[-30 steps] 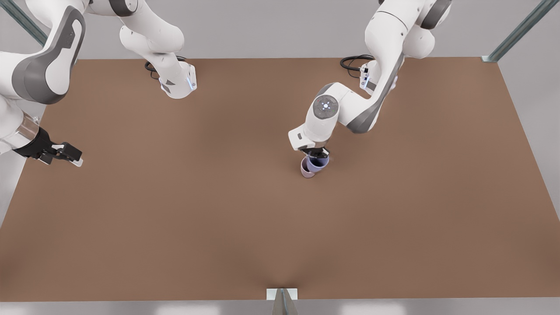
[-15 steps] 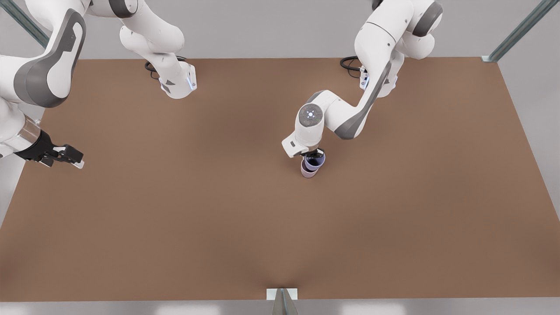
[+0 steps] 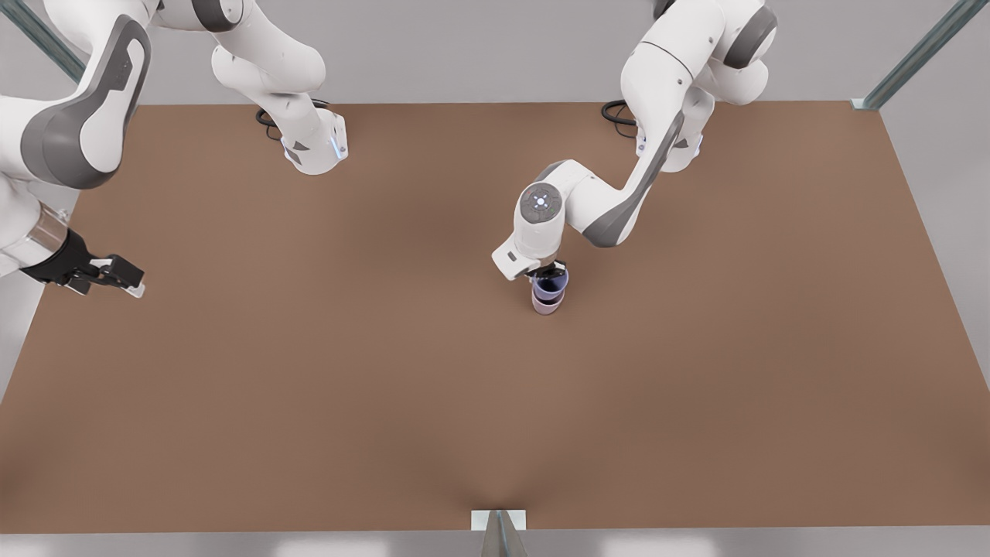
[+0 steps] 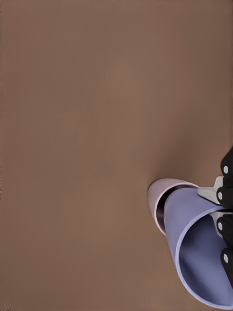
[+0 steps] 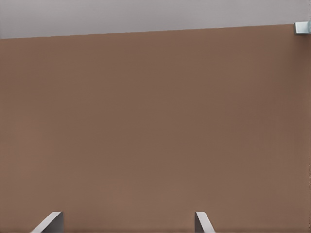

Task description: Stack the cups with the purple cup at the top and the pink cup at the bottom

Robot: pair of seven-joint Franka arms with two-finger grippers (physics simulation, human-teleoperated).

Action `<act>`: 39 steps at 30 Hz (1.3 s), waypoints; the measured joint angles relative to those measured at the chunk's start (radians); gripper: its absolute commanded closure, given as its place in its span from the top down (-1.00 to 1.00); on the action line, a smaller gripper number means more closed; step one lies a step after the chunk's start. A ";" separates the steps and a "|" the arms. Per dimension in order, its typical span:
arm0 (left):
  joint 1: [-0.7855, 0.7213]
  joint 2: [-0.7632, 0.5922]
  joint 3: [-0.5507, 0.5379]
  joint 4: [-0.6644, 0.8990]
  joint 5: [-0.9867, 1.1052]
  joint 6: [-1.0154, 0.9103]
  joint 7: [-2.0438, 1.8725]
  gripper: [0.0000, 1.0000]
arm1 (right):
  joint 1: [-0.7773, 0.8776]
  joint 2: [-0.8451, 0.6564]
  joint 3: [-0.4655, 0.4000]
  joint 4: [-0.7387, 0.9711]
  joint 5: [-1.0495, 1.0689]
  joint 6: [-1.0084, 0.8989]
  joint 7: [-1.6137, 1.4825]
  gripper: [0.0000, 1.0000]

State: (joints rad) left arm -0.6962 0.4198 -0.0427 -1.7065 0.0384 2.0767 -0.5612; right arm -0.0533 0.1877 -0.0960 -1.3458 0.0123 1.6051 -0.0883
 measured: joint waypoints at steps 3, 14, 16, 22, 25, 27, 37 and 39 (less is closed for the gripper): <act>0.001 0.001 0.001 0.000 0.011 0.000 -0.014 -0.57 | -0.002 0.001 -0.001 0.017 -0.008 0.000 -0.001 1.00; 0.000 0.015 0.003 -0.001 0.019 0.004 -0.050 -0.57 | -0.003 0.001 -0.038 0.041 -0.013 0.000 -0.003 1.00; 0.001 0.018 0.003 -0.001 0.016 0.006 -0.053 -0.12 | -0.002 0.001 -0.040 0.042 -0.013 0.000 -0.003 1.00; 0.000 0.024 0.003 0.000 0.014 0.010 -0.055 0.10 | -0.005 -0.001 -0.068 0.054 -0.013 0.000 -0.003 1.00; 0.001 0.024 0.003 0.000 0.016 0.010 -0.057 0.10 | -0.003 -0.001 -0.081 0.059 -0.012 0.000 -0.004 1.00; 0.001 0.025 0.003 0.000 0.016 0.010 -0.059 0.19 | -0.003 -0.001 -0.082 0.062 -0.012 0.000 -0.004 1.00; 0.005 -0.041 0.177 0.104 -0.010 -0.088 -0.024 1.00 | 0.001 0.001 -0.083 0.063 -0.013 0.000 -0.004 1.00; 0.012 -0.058 0.323 0.145 -0.054 -0.147 0.024 1.00 | 0.002 0.001 -0.083 0.063 -0.012 0.000 -0.004 1.00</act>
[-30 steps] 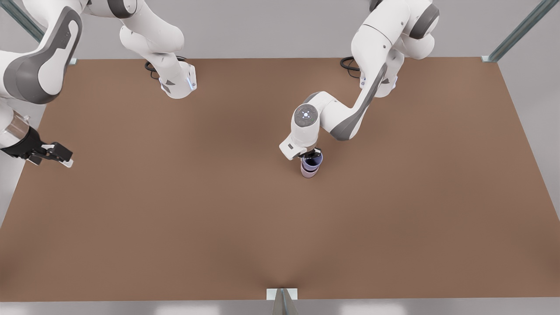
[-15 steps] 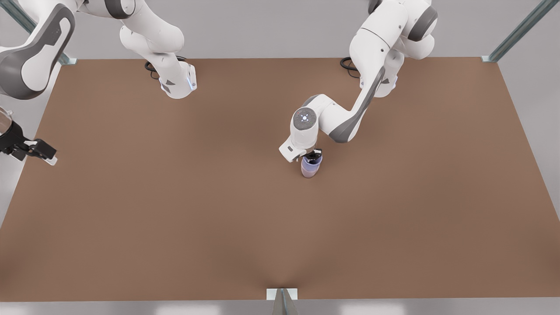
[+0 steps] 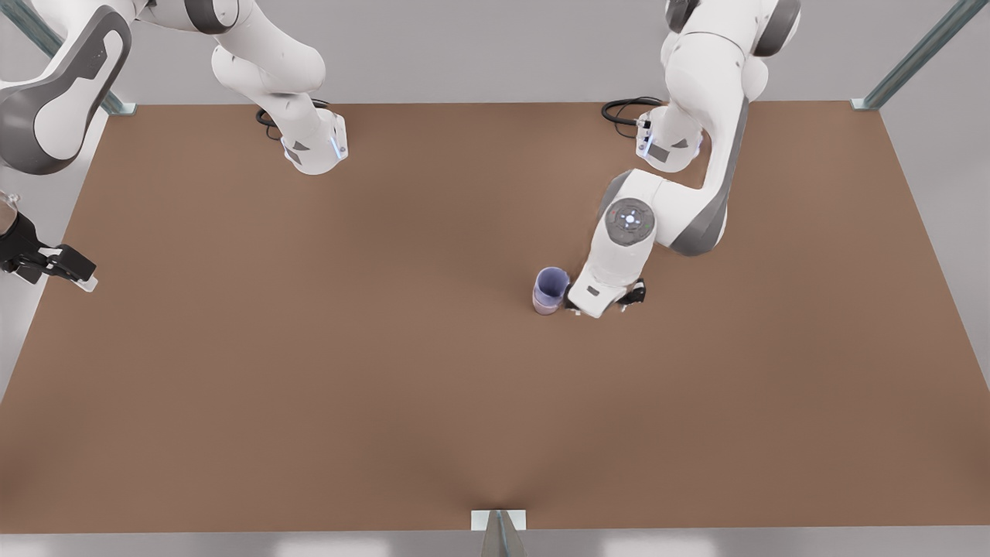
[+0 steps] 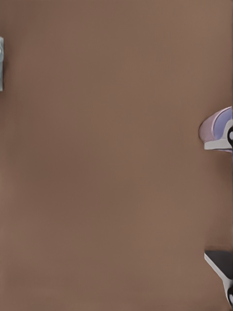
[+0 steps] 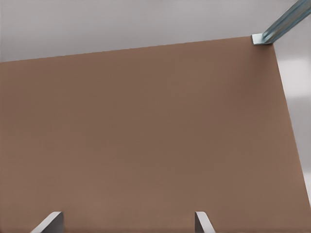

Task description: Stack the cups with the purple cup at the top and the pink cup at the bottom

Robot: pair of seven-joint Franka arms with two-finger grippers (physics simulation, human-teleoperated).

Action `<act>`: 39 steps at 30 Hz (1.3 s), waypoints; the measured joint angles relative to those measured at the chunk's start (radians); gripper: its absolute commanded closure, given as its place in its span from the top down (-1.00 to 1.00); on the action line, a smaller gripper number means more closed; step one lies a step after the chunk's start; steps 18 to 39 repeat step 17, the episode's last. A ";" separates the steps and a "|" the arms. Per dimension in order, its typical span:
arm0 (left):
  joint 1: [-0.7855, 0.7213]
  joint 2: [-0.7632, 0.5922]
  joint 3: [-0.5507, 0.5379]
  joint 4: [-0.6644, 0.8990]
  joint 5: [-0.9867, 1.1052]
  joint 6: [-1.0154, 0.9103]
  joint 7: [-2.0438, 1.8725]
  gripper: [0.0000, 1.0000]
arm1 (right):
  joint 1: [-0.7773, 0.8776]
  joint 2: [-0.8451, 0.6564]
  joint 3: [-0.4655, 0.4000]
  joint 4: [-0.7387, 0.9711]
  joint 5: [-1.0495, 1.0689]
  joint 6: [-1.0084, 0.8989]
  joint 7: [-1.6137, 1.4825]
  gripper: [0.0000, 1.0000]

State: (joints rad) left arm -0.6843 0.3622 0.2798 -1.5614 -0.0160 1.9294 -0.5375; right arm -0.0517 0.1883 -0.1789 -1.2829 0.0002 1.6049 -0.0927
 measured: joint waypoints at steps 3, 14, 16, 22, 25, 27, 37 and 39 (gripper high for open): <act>0.075 -0.046 0.073 0.065 -0.041 -0.103 0.078 1.00 | 0.000 0.000 0.000 0.000 0.000 0.000 0.000 1.00; 0.641 -0.206 -0.524 0.165 0.090 -0.307 0.293 1.00 | -0.001 0.000 0.000 0.000 0.000 0.000 0.000 1.00; 0.655 -0.214 -0.535 0.158 0.103 -0.313 0.320 1.00 | 0.000 0.000 0.000 0.000 0.000 0.000 0.000 1.00; 0.657 -0.215 -0.537 0.155 0.108 -0.314 0.332 1.00 | 0.000 0.000 0.000 0.000 -0.001 0.000 0.000 1.00; 0.657 -0.215 -0.537 0.155 0.108 -0.314 0.332 1.00 | 0.000 0.000 0.000 0.000 -0.001 0.000 0.000 1.00; 0.657 -0.215 -0.537 0.155 0.108 -0.314 0.332 1.00 | 0.000 0.000 0.000 0.000 -0.001 0.000 0.000 1.00; 0.657 -0.215 -0.537 0.155 0.108 -0.314 0.332 1.00 | 0.000 0.000 0.000 0.000 -0.001 0.000 0.000 1.00; 0.657 -0.215 -0.537 0.155 0.108 -0.314 0.332 1.00 | 0.000 0.000 0.000 0.000 -0.001 0.000 0.000 1.00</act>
